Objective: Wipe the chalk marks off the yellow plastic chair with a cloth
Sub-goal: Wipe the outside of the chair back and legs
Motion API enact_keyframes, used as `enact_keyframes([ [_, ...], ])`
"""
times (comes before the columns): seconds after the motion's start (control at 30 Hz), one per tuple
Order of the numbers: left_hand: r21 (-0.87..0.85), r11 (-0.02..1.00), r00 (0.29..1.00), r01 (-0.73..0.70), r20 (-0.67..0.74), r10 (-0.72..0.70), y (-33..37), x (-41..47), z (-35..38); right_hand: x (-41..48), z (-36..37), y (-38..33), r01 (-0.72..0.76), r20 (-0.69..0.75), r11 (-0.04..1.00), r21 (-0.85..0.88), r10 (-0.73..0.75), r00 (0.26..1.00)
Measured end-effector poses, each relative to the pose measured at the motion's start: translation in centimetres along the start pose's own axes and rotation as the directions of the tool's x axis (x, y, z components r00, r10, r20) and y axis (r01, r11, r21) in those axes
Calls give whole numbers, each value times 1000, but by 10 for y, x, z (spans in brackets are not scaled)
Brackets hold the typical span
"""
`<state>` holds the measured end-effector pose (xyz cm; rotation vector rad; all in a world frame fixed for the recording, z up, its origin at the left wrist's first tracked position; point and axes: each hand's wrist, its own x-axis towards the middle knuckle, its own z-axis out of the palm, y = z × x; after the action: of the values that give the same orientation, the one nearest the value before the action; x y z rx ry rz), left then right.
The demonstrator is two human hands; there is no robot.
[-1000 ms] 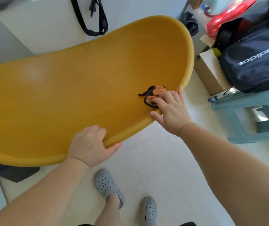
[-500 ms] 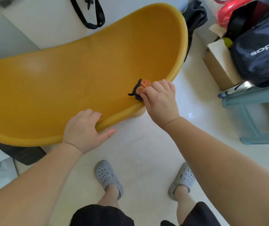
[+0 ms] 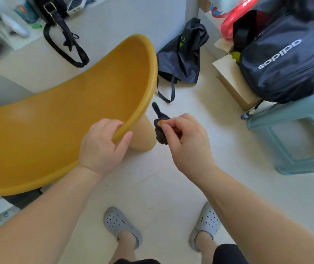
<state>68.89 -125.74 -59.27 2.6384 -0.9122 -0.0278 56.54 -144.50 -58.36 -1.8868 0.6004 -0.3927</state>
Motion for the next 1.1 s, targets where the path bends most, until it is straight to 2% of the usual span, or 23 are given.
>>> enact_keyframes([
  [0.07, 41, 998, 999, -39, 3, 39, 4, 14, 11, 5, 7, 20, -264, 118, 943, 204, 244, 962],
  [0.1, 61, 997, 999, -53, 11, 52, 3, 22, 18, 7, 14, 32, -335, 156, 909, 247, 304, 940],
  [0.23, 106, 986, 992, -128, 17, 127, -4, 63, 43, 22, 44, 85, -394, 108, 818, 419, 386, 916],
  [0.3, 151, 982, 993, -110, 61, 102, -6, 86, 51, 29, 58, 111, -355, 51, 784, 510, 384, 922],
  [0.37, 186, 982, 996, -20, 89, 4, -6, 105, 58, 36, 73, 132, -314, 33, 739, 595, 368, 929],
  [0.47, 103, 986, 985, 129, 105, -139, 5, 120, 72, 44, 93, 151, -288, 59, 651, 702, 350, 935],
  [0.6, 84, 987, 984, 137, 100, -145, 19, 133, 93, 56, 113, 171, -229, 10, 630, 742, 331, 943],
  [0.73, 14, 983, 983, 183, 27, -183, 31, 156, 105, 77, 121, 183, -84, -32, 511, 855, 214, 976],
  [0.87, -29, 969, 970, 244, 8, -244, 39, 175, 115, 101, 130, 195, 38, -96, 516, 856, 86, 992],
  [1.1, -55, 970, 971, 237, -12, -238, 39, 175, 120, 135, 172, 187, 148, -218, 603, 784, 45, 975],
])
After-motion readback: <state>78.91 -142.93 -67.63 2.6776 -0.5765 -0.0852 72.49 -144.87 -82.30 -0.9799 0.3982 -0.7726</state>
